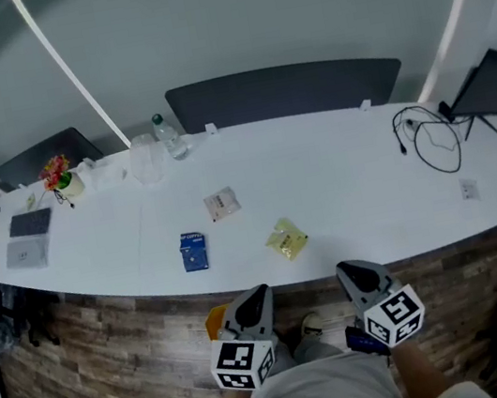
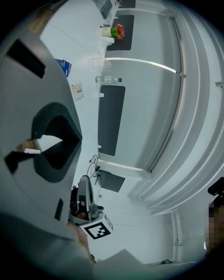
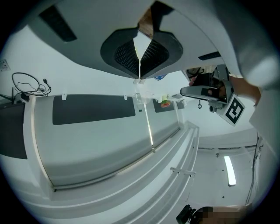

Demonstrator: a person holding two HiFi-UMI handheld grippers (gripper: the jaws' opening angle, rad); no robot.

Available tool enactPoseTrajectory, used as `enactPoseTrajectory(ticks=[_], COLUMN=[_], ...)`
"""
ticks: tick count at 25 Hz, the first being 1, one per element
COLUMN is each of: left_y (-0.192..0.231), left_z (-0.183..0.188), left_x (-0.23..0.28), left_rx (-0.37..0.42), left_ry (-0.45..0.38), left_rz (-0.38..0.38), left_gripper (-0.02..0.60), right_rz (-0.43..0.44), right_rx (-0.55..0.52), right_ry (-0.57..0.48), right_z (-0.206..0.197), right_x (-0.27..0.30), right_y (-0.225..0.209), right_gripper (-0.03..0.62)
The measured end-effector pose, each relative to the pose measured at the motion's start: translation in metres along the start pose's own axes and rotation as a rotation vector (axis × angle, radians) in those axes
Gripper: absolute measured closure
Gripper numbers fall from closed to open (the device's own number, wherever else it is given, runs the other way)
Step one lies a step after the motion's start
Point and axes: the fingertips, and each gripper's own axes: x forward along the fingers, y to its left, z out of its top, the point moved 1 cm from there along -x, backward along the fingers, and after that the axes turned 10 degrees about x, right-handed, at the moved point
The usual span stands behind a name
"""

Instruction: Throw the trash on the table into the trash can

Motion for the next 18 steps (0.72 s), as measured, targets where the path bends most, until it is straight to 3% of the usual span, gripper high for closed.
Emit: enactPoseTrajectory(ticks=[18], left_y=[0.042], left_z=[-0.023], left_x=[0.041], left_rx=[-0.003], left_ry=[0.05], left_rz=[-0.055], left_gripper=[0.581], right_rz=[0.001], right_rx=[-0.02], right_ry=[0.127], right_z=[-0.023], right_x=[0.077], right_y=[-0.014], right_gripper=[0.556])
